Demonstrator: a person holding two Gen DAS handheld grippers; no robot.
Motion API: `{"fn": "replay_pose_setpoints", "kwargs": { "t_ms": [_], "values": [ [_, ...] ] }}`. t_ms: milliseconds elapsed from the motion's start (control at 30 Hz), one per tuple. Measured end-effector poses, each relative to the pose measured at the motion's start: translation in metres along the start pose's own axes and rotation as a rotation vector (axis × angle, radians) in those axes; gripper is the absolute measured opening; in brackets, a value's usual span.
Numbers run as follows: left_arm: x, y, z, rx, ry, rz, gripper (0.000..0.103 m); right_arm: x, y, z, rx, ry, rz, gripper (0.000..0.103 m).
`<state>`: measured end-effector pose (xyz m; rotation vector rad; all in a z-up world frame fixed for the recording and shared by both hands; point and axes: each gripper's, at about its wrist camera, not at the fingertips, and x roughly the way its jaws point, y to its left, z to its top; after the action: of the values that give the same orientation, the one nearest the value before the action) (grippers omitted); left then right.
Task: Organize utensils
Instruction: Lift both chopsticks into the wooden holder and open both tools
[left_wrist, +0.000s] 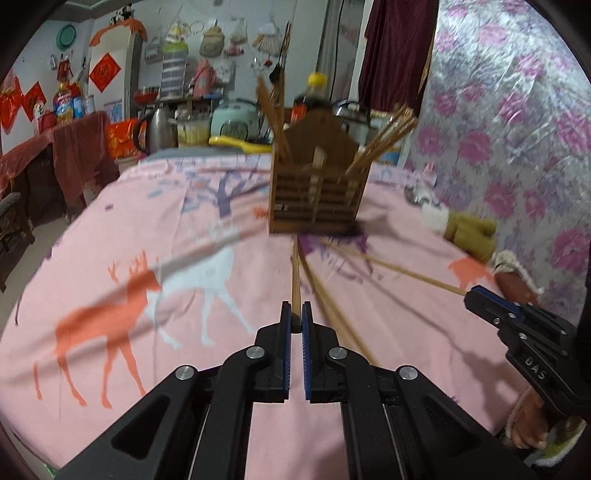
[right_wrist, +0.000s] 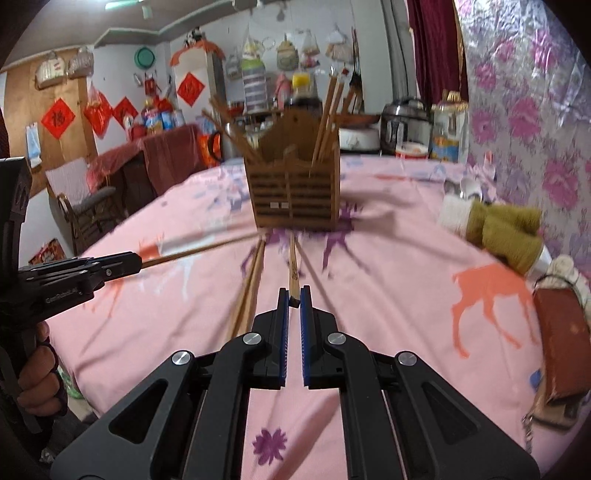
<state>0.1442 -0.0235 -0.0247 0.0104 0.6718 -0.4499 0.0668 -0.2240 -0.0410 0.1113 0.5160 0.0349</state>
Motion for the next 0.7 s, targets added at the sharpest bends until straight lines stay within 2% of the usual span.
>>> {"fn": "replay_pose_setpoints", "kwargs": {
  "t_ms": [167, 333, 400, 467, 600, 700],
  "values": [
    [-0.017, -0.008, 0.029, 0.018, -0.037, -0.048, 0.006, -0.011, 0.001, 0.021, -0.010, -0.065, 0.017, 0.006],
    [-0.022, -0.013, 0.056, 0.028, -0.059, -0.077, 0.006, -0.013, -0.002, 0.041, -0.008, -0.084, 0.042, 0.006],
    [-0.022, -0.014, 0.062, 0.029, -0.066, -0.076, 0.006, -0.006, -0.006, 0.038, -0.002, -0.028, 0.099, 0.010],
    [-0.021, -0.013, 0.062, 0.027, -0.065, -0.079, 0.006, 0.001, -0.010, 0.025, 0.012, 0.028, 0.117, 0.013],
    [-0.016, -0.013, 0.061, 0.020, -0.050, -0.085, 0.006, 0.020, -0.007, -0.020, 0.019, 0.178, 0.137, 0.013],
    [-0.013, -0.014, 0.060, 0.023, -0.045, -0.086, 0.006, 0.029, 0.000, -0.041, -0.009, 0.245, 0.119, 0.013]
  ]
}}
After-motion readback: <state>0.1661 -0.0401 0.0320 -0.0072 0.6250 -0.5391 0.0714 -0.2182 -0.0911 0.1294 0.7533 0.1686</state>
